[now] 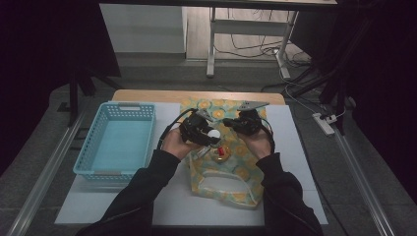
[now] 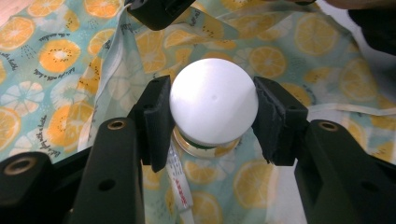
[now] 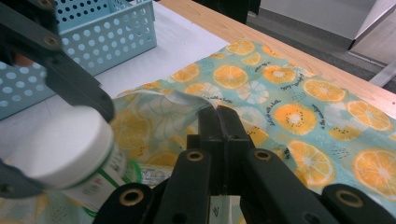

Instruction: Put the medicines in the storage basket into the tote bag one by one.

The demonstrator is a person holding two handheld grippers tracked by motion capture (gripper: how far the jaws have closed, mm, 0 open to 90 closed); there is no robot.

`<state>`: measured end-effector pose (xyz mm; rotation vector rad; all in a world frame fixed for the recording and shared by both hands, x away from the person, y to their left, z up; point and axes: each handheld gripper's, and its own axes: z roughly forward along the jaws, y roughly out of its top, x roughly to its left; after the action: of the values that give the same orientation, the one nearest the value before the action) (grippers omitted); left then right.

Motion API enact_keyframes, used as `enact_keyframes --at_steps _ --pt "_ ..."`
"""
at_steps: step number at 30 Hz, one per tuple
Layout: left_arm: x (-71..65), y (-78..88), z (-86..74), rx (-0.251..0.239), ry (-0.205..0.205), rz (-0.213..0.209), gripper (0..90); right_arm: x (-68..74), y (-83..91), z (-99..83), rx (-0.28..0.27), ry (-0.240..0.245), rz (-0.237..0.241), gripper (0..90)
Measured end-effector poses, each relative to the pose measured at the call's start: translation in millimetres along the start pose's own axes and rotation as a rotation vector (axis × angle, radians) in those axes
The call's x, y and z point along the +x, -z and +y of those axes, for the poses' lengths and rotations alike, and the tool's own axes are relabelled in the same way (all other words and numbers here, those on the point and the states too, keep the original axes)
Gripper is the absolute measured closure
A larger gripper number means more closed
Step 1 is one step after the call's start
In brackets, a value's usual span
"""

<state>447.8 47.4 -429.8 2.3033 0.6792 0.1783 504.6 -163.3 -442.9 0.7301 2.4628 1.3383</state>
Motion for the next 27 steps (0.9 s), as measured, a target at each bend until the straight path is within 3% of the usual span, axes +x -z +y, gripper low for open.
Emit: enact_keyframes --at_steps 13,27 --pt "5.5 -29.1 4.1 0.023 0.014 0.007 50.4 -1.0 -1.7 -1.6 0.006 -0.001 -0.003 90.0" --pt "2.1 -52.5 0.1 0.067 0.009 0.001 50.2 -0.4 -2.6 -2.3 0.014 0.003 -0.002 90.0"
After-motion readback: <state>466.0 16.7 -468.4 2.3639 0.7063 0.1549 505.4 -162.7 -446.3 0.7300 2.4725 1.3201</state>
